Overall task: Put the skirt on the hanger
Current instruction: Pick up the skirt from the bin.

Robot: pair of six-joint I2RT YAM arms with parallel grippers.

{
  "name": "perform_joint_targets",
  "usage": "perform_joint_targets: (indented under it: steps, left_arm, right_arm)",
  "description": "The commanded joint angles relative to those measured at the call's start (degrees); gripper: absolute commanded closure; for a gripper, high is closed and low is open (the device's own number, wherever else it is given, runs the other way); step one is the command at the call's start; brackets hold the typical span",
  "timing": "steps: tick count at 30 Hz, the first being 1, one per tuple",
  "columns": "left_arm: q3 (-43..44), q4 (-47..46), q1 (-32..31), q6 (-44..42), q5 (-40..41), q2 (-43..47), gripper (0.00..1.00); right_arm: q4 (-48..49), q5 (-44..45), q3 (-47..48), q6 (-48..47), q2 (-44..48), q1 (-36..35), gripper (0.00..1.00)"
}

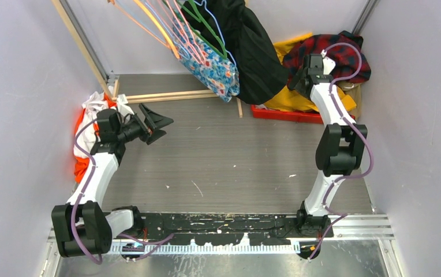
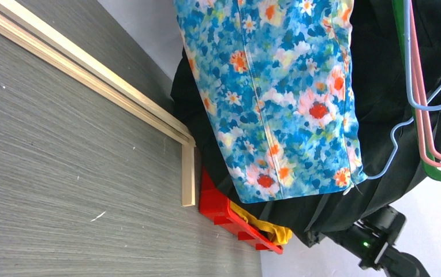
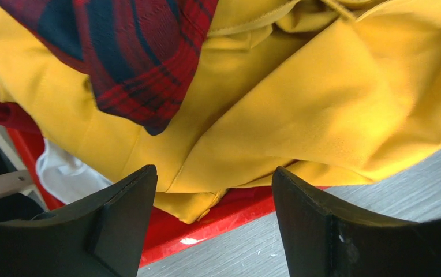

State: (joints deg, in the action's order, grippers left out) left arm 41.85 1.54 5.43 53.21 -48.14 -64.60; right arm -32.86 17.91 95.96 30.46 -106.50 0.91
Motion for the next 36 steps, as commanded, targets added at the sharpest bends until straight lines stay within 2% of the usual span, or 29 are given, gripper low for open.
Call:
perform_joint_targets:
  steps: [1,6,11,13,14,15,16,18,19,23,31,36]
  left_arm:
    - [0.27,-2.81,-0.71,-1.39,0.93,0.81,0.01]
    - [0.59,-1.56,-1.72,-2.03,1.88,0.73,0.01]
    - [1.23,0.28,-2.73,-2.46,3.15,2.02,0.01]
    - [1.79,1.25,-3.08,-2.90,3.68,2.32,0.01]
    - [2.24,1.91,-3.31,-3.16,3.86,2.37,0.01]
    - [2.75,2.76,-3.45,-3.60,3.93,2.36,0.01]
    - [3.30,3.62,-3.57,-4.02,4.12,2.33,0.01]
    - [4.03,4.95,-3.58,-4.69,4.40,2.39,0.01]
    - [4.40,5.46,-3.55,-4.84,4.49,2.43,0.01]
    - [5.61,7.41,-3.67,-5.88,4.89,2.48,0.01]
    - [6.65,8.25,-4.31,-6.45,5.80,1.53,0.03]
    - [6.49,8.33,-5.45,-6.45,6.47,1.43,0.04]
  right_arm:
    - [4.45,-2.38,-0.09,0.58,-1.58,-0.02,0.22]
    - [5.61,-6.38,2.19,0.51,-7.43,-0.03,0.22]
    - [0.12,-9.30,10.35,-0.51,-15.71,-0.54,0.16]
    - [-0.41,-10.68,11.73,-0.39,-17.90,-0.51,0.18]
    - [0.41,-11.11,11.79,-0.25,-18.24,-0.45,0.22]
    - [0.55,-11.37,12.46,-0.23,-18.79,-0.48,0.31]
    - [0.29,-11.34,13.59,-0.30,-19.38,-0.40,0.47]
    - [-0.48,-10.63,16.50,-0.02,-20.37,0.16,0.87]
    - [-0.50,-10.12,17.74,0.53,-20.52,0.58,0.96]
    - [1.92,-8.75,16.55,4.05,-17.96,3.99,0.99]
    - [10.57,4.76,4.49,7.49,-5.73,11.43,0.99]
    - [9.90,9.39,5.34,7.71,-6.15,14.24,0.99]
